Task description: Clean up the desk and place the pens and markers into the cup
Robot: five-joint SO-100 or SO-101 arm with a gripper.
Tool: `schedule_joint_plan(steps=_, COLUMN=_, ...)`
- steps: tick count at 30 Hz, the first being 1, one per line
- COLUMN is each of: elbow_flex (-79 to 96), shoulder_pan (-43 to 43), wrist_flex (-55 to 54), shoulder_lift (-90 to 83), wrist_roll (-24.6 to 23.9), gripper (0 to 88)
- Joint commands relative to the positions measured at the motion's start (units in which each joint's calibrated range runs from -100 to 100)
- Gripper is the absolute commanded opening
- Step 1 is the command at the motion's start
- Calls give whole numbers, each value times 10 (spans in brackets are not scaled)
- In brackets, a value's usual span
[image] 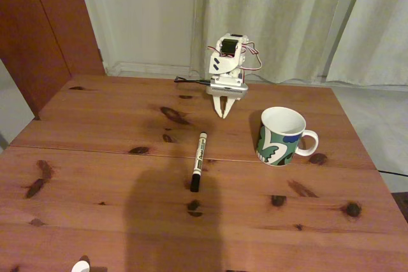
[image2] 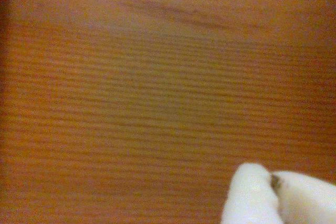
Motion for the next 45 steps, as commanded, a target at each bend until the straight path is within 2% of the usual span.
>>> schedule_joint_plan(steps=1, elbow_flex=5, shoulder_pan=0, wrist_flex=9, shoulder_lift=-1, wrist_roll=-3, gripper=13)
schedule_joint_plan(steps=45, elbow_flex=5, shoulder_pan=-5, wrist_flex=9, shoulder_lift=-1, wrist_roll=1, gripper=9)
